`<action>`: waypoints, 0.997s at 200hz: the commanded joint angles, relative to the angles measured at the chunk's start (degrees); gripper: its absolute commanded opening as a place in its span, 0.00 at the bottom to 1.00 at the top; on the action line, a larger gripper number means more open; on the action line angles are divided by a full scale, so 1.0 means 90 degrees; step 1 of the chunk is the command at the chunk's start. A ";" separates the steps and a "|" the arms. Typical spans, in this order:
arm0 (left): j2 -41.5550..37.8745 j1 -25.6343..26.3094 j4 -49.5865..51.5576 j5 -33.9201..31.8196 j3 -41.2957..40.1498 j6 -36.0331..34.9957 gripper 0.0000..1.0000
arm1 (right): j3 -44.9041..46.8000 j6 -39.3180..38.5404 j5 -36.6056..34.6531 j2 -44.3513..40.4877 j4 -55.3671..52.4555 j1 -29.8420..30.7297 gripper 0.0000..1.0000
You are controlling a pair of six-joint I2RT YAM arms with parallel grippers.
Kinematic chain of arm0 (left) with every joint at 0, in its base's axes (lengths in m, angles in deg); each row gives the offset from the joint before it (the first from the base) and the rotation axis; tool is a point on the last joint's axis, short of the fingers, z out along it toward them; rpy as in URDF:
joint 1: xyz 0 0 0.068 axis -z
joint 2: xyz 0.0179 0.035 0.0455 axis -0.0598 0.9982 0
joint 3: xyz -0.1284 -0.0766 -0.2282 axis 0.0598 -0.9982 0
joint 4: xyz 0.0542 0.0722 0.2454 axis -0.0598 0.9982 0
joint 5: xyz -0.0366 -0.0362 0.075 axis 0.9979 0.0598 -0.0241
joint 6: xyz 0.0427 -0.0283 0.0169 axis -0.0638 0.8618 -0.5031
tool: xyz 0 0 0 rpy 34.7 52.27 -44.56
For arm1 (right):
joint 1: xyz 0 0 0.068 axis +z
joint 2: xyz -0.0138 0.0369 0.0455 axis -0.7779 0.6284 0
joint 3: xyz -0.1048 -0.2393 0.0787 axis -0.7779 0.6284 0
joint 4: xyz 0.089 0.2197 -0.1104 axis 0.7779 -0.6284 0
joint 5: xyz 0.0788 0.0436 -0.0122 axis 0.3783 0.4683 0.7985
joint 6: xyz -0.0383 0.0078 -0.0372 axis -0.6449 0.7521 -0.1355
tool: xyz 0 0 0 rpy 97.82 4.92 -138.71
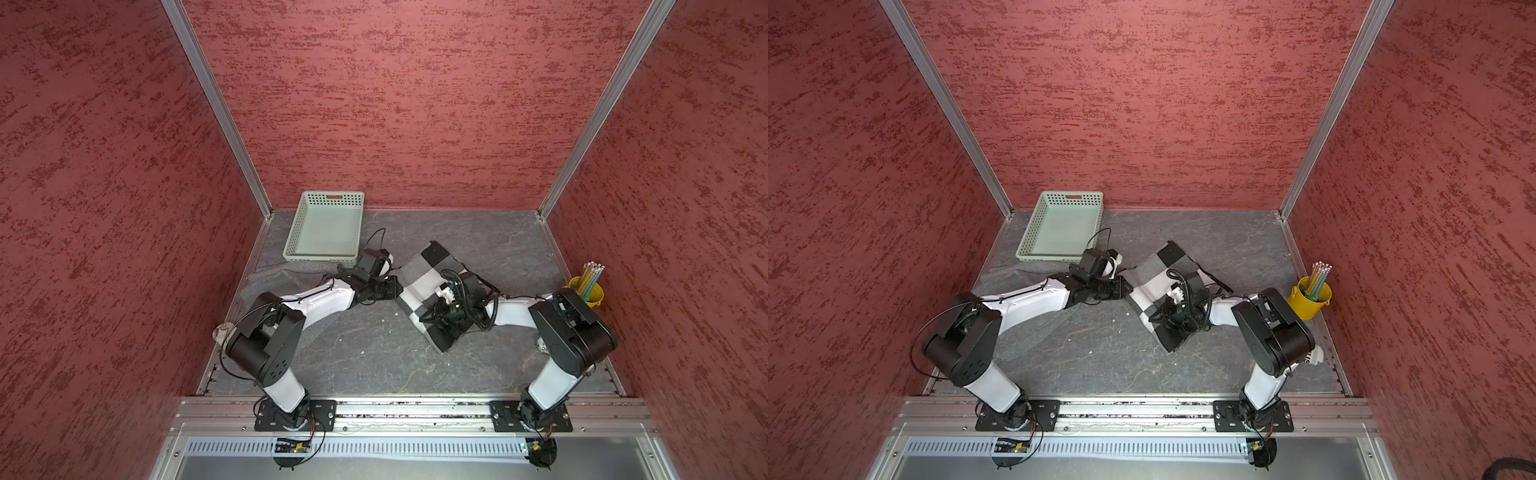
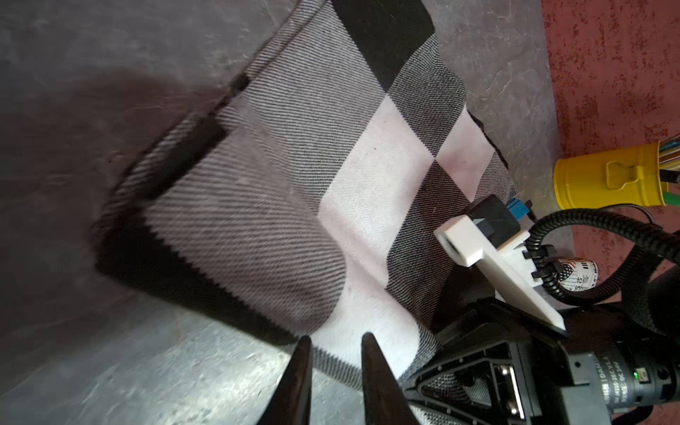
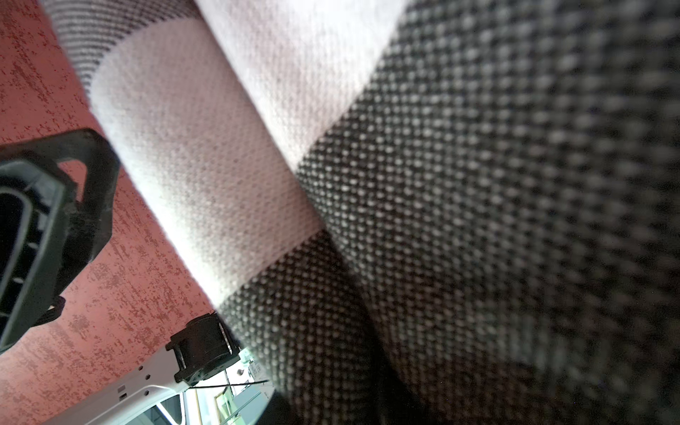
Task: Roll up the scarf and place it into the basket
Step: Roll the scarf at the center of the board.
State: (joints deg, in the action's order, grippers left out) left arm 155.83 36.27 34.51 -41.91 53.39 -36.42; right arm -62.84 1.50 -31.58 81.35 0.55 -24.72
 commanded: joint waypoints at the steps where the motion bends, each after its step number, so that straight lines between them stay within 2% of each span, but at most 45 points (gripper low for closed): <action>1: 0.0373 0.0139 -0.0401 0.0348 0.0368 -0.0080 0.25 | -0.0415 -0.0492 -0.0256 0.0161 -0.0712 -0.0037 0.33; 16: 0.0677 0.0122 -0.0387 0.0279 0.0509 0.0000 0.22 | -0.0699 -0.0850 -0.0538 0.0124 -0.1313 -0.0056 0.39; 34: 0.1016 0.0029 -0.0573 0.0233 0.0492 0.0153 0.19 | -0.0958 -0.1213 -0.1041 -0.0136 -0.1963 -0.0086 0.41; 61: 0.1414 -0.0016 -0.1585 0.0428 0.0165 0.0333 0.14 | -0.1195 -0.1510 -0.1801 -0.0623 -0.2697 -0.0105 0.46; 96: 0.1839 0.0061 -0.2632 0.0505 -0.0022 0.0376 0.10 | -0.1423 -0.1926 -0.2638 -0.1137 -0.3309 0.0005 0.47; 112: 0.1955 0.0072 -0.2654 0.0515 0.0044 0.0412 0.10 | -0.1741 -0.2309 -0.3649 -0.1513 -0.3768 0.0560 0.47; 122: 0.1991 0.0082 -0.2645 0.0500 0.0047 0.0416 0.10 | -0.1939 -0.2469 -0.4542 -0.1678 -0.4050 0.1097 0.47; 140: 0.2006 0.0082 -0.2558 0.0456 0.0056 0.0393 0.10 | -0.2137 -0.2614 -0.5787 -0.1683 -0.4325 0.2038 0.47; 154: 0.2025 0.0068 -0.2498 0.0442 0.0066 0.0392 0.10 | -0.2215 -0.2706 -0.6428 -0.1558 -0.4396 0.2629 0.47; 179: 0.2035 0.0064 -0.2416 0.0456 0.0086 0.0383 0.10 | -0.2457 -0.2999 -0.7052 -0.1020 -0.4459 0.3400 0.47; 199: 0.2026 0.0072 -0.2370 0.0466 0.0100 0.0367 0.10 | -0.2467 -0.3104 -0.7077 -0.0616 -0.4415 0.3481 0.50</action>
State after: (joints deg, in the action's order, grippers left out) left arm 172.53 36.73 12.11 -37.67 54.15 -32.97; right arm -84.53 -23.94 -87.18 72.06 -36.13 5.99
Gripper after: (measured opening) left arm 0.098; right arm 0.483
